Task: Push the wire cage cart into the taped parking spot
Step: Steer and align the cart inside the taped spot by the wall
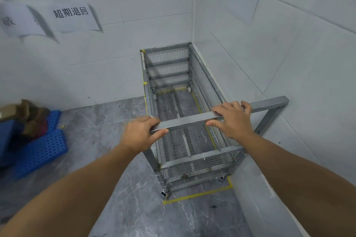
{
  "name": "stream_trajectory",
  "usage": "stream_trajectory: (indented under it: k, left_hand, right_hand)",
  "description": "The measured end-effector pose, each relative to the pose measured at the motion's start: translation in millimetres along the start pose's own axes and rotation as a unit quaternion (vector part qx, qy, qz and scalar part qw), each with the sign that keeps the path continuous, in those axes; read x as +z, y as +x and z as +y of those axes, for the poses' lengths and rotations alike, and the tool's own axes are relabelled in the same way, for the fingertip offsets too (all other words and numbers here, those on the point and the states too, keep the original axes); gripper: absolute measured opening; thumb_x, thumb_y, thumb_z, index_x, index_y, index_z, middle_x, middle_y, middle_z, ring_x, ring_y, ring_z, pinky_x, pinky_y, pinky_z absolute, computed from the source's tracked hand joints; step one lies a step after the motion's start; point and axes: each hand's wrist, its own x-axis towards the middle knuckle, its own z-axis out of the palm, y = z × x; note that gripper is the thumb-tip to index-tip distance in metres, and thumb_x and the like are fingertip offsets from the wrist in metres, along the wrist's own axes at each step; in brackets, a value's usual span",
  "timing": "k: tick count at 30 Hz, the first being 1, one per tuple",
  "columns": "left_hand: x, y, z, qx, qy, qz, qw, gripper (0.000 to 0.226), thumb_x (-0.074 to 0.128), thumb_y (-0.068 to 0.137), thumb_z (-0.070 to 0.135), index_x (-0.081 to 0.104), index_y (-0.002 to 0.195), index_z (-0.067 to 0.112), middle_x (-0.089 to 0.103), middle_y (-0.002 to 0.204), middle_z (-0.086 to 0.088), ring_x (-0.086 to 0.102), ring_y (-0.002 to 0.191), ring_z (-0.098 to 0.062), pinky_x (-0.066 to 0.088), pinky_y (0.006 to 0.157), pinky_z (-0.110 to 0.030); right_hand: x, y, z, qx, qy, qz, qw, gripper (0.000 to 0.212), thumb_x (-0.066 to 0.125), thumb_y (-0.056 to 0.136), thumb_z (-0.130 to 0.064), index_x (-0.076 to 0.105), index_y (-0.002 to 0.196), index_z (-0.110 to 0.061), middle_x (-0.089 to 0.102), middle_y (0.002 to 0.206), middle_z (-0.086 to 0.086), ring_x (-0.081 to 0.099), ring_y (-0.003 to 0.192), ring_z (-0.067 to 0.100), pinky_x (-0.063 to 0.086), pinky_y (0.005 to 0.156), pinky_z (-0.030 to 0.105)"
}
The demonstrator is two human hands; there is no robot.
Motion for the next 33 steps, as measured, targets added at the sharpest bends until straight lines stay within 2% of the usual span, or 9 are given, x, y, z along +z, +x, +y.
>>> stream_trajectory:
  k: [6, 12, 15, 18, 21, 23, 26, 29, 33]
  left_hand:
    - [-2.9, -0.8, 0.0, -0.019, 0.007, -0.022, 1.0, 0.062, 0.035, 0.083, 0.076, 0.067, 0.094, 0.025, 0.058, 0.075, 0.008, 0.054, 0.067, -0.014, 0.043, 0.053, -0.028]
    - [-11.9, -4.5, 3.7, -0.043, 0.012, -0.08, 0.996, 0.069, 0.026, 0.082, 0.08, 0.063, 0.101, 0.024, 0.06, 0.083, 0.007, 0.054, 0.076, -0.015, 0.05, 0.062, -0.035]
    - [-15.8, -2.4, 4.0, -0.012, 0.052, -0.097, 0.994, 0.059, 0.031, 0.085, 0.072, 0.061, 0.104, 0.025, 0.057, 0.082, 0.01, 0.055, 0.075, -0.015, 0.045, 0.067, -0.034]
    - [-15.3, 10.9, 14.1, 0.017, 0.09, -0.144, 0.985, 0.045, 0.034, 0.089, 0.067, 0.054, 0.104, 0.029, 0.052, 0.084, 0.011, 0.056, 0.079, -0.017, 0.038, 0.072, -0.035]
    - [-8.4, 24.5, 32.8, 0.016, 0.074, -0.189, 0.979, 0.043, 0.034, 0.092, 0.064, 0.048, 0.109, 0.027, 0.055, 0.093, 0.005, 0.058, 0.082, -0.022, 0.045, 0.069, -0.038]
    - [-3.1, 28.0, 41.1, 0.009, 0.074, -0.191, 0.979, 0.04, 0.031, 0.094, 0.062, 0.044, 0.108, 0.027, 0.056, 0.095, 0.003, 0.058, 0.079, -0.024, 0.048, 0.065, -0.041]
    - [0.8, 28.8, 42.2, 0.026, 0.1, -0.167, 0.981, 0.04, 0.026, 0.094, 0.063, 0.042, 0.107, 0.029, 0.055, 0.091, 0.004, 0.056, 0.07, -0.022, 0.046, 0.055, -0.037]
    - [0.9, 29.7, 40.2, 0.034, 0.101, -0.16, 0.981, 0.041, 0.023, 0.093, 0.066, 0.04, 0.104, 0.031, 0.052, 0.085, 0.008, 0.055, 0.064, -0.019, 0.049, 0.052, -0.036]
    - [2.7, 29.5, 41.1, 0.028, 0.109, -0.149, 0.982, 0.041, 0.018, 0.089, 0.073, 0.034, 0.093, 0.035, 0.049, 0.076, 0.011, 0.052, 0.059, -0.015, 0.045, 0.048, -0.032]
  right_hand:
    - [1.7, -0.8, -0.6, -0.004, 0.009, 0.006, 1.0, 0.054, 0.031, 0.076, -0.087, 0.054, 0.092, -0.041, 0.053, 0.091, -0.019, 0.046, 0.101, 0.016, 0.015, 0.102, 0.052]
    - [-3.0, 1.0, -3.7, 0.01, 0.001, -0.05, 0.999, 0.052, 0.027, 0.072, -0.091, 0.045, 0.09, -0.045, 0.052, 0.093, -0.019, 0.043, 0.104, 0.015, 0.01, 0.105, 0.051]
    - [-4.4, 1.4, -6.0, 0.017, -0.01, -0.067, 0.998, 0.065, 0.023, 0.071, -0.091, 0.054, 0.102, -0.043, 0.055, 0.1, -0.017, 0.042, 0.11, 0.016, 0.006, 0.107, 0.051]
    - [-7.3, -0.2, -11.1, 0.033, -0.022, -0.076, 0.996, 0.07, 0.021, 0.069, -0.091, 0.055, 0.107, -0.043, 0.054, 0.104, -0.014, 0.041, 0.115, 0.019, 0.005, 0.111, 0.053]
    - [-10.8, -0.9, -14.9, 0.049, -0.026, -0.09, 0.994, 0.067, 0.02, 0.067, -0.091, 0.051, 0.103, -0.044, 0.053, 0.107, -0.013, 0.04, 0.117, 0.021, 0.004, 0.113, 0.054]
    - [-11.7, -0.7, -15.2, 0.054, -0.025, -0.091, 0.994, 0.066, 0.022, 0.067, -0.09, 0.051, 0.104, -0.044, 0.053, 0.109, -0.013, 0.04, 0.117, 0.021, 0.004, 0.114, 0.055]
    - [-9.9, -1.4, -13.9, 0.057, -0.025, -0.083, 0.995, 0.07, 0.022, 0.067, -0.091, 0.053, 0.108, -0.044, 0.054, 0.112, -0.013, 0.04, 0.118, 0.021, 0.003, 0.114, 0.054]
    - [-7.2, -2.0, -12.2, 0.052, -0.021, -0.069, 0.996, 0.07, 0.022, 0.069, -0.092, 0.053, 0.108, -0.043, 0.054, 0.11, -0.013, 0.04, 0.118, 0.021, 0.003, 0.113, 0.054]
    - [-4.7, -1.1, -7.4, 0.037, -0.009, -0.065, 0.997, 0.067, 0.025, 0.072, -0.091, 0.054, 0.109, -0.043, 0.055, 0.109, -0.015, 0.041, 0.116, 0.018, 0.006, 0.112, 0.055]
